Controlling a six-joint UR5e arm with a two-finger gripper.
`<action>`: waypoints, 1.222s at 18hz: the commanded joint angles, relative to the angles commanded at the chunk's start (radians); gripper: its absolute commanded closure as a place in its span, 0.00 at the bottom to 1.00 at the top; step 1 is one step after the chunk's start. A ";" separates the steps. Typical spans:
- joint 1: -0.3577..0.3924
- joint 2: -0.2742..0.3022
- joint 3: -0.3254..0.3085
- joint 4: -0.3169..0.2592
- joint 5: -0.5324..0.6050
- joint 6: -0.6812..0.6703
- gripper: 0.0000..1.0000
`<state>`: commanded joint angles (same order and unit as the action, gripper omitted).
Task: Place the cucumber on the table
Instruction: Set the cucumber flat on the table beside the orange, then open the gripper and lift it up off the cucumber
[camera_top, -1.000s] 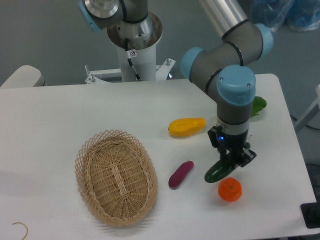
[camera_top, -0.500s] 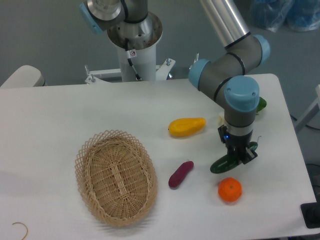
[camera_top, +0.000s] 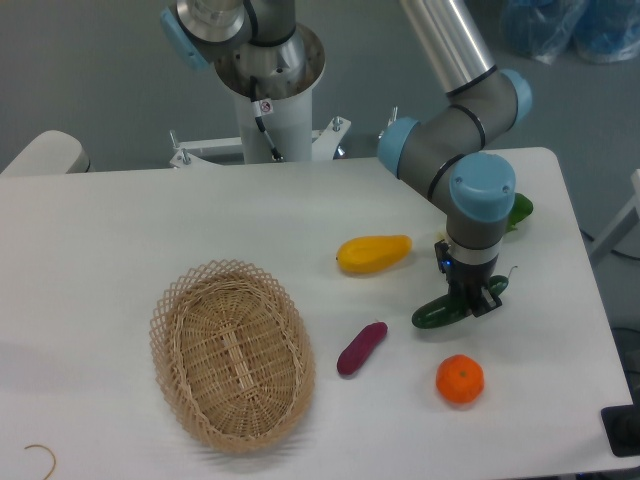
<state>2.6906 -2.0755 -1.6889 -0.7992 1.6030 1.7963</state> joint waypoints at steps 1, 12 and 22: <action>0.000 0.000 0.000 0.000 0.000 0.000 0.09; -0.057 0.047 0.073 -0.005 -0.002 -0.176 0.00; -0.160 0.175 0.215 -0.130 0.002 -0.298 0.00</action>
<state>2.5311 -1.9008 -1.4743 -0.9293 1.6045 1.4988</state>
